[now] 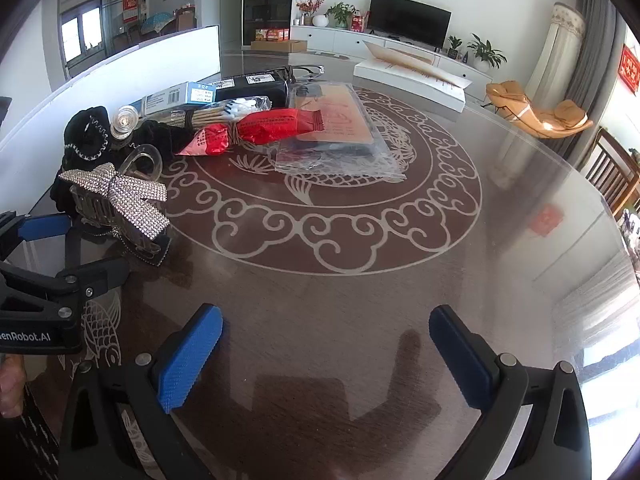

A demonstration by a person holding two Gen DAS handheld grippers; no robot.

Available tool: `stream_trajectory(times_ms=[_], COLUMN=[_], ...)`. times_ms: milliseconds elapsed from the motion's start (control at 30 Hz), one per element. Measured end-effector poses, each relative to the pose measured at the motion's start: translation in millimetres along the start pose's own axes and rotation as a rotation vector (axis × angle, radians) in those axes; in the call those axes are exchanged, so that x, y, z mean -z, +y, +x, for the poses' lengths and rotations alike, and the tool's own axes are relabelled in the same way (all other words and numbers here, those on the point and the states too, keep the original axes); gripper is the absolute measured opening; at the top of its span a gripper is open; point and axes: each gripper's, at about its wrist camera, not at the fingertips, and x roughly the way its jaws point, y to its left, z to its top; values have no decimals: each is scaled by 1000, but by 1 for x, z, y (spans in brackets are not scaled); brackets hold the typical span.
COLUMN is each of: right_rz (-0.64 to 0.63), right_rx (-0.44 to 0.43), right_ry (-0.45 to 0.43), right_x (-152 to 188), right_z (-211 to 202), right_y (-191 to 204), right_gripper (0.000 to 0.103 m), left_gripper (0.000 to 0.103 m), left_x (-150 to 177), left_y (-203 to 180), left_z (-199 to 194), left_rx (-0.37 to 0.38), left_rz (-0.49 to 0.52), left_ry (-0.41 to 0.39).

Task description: Organize objects

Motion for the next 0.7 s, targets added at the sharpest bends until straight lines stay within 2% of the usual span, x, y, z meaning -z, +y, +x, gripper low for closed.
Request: stream_trajectory(times_ms=[167,300,433,700], right_rz=[81,109,132,132], right_rx=[-53,-29,-8,-7], right_ry=[27,32,32,29], right_x=[-12,-23,-29,-28], right_z=[15,21,25,25], right_y=[-15,-23,-24,-24], right_gripper=[103,103,103,103], left_gripper=[103,103,103,103], left_x=[-28,-44,-62,-66], left_y=[0,-1,3,3], left_z=[16,30,40,43], left_rx=[-1,9,-13,-17], left_rz=[-2,8,-28,-31], left_ry=[-5,-59,-60,-63])
